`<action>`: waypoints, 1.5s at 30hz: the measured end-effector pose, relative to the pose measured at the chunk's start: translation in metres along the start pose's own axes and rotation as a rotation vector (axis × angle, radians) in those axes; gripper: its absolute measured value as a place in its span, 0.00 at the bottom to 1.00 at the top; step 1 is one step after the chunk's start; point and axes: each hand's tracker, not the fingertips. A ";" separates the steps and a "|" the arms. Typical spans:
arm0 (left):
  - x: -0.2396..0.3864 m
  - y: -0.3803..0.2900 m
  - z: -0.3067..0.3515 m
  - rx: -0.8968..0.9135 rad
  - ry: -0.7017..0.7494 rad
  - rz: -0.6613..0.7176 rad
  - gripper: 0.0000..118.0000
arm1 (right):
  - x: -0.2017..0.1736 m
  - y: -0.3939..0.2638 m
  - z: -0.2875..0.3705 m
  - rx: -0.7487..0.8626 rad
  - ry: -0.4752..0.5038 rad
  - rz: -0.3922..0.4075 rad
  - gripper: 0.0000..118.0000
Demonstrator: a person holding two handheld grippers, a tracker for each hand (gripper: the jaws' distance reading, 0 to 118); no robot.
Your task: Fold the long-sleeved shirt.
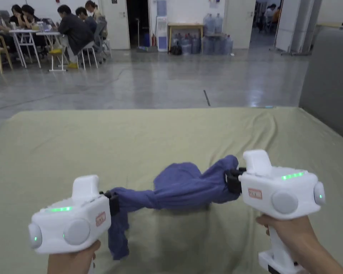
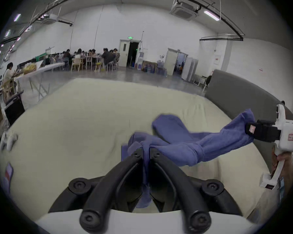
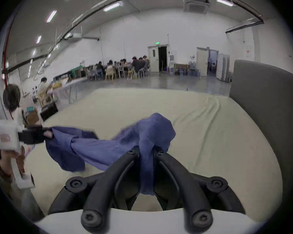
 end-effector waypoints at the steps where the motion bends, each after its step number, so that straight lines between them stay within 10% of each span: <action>1: 0.001 -0.027 0.007 -0.026 0.003 0.006 0.02 | -0.004 -0.028 0.007 -0.041 0.001 -0.006 0.14; 13: -0.001 -0.170 0.042 -0.246 0.003 0.021 0.02 | -0.016 -0.192 0.032 -0.309 0.008 -0.188 0.15; 15: 0.004 -0.165 0.044 -0.238 0.007 0.011 0.25 | -0.017 -0.182 0.033 -0.327 -0.011 -0.196 0.60; 16: 0.005 -0.160 0.045 -0.249 0.040 0.003 0.78 | -0.018 -0.177 0.038 -0.338 -0.046 -0.191 1.00; 17: 0.005 -0.155 0.046 -0.261 0.069 -0.002 1.00 | -0.017 -0.173 0.043 -0.350 -0.070 -0.187 1.00; 21: 0.012 -0.124 0.077 -0.178 0.040 0.016 1.00 | -0.014 -0.145 0.091 -0.235 -0.152 -0.236 0.99; 25: 0.026 -0.091 0.096 -0.112 0.071 -0.045 0.61 | -0.010 -0.123 0.111 -0.272 -0.187 -0.303 0.93; 26: 0.031 -0.084 0.095 -0.120 0.063 -0.046 0.16 | -0.010 -0.121 0.115 -0.259 -0.166 -0.315 0.75; 27: 0.033 -0.079 0.094 -0.107 0.048 -0.049 0.00 | -0.010 -0.122 0.114 -0.258 -0.183 -0.309 0.30; 28: 0.035 -0.071 0.090 -0.106 -0.006 -0.024 0.00 | -0.012 -0.127 0.112 -0.246 -0.232 -0.310 0.02; 35: 0.053 -0.008 -0.018 -0.170 -0.068 -0.016 0.00 | -0.005 -0.132 0.096 -0.283 -0.146 -0.352 0.02; 36: 0.057 0.003 -0.046 -0.181 -0.059 -0.008 0.06 | -0.004 -0.131 0.093 -0.282 -0.147 -0.351 0.02; 38: 0.061 0.023 -0.104 -0.243 -0.038 -0.005 0.77 | -0.001 -0.133 0.084 -0.290 -0.144 -0.354 0.02; 39: 0.065 0.032 -0.138 -0.293 -0.026 0.000 0.94 | 0.002 -0.134 0.078 -0.295 -0.143 -0.352 0.02; 45: 0.072 0.051 -0.301 -0.363 0.037 -0.040 0.92 | 0.014 -0.150 0.055 -0.331 -0.159 -0.367 0.02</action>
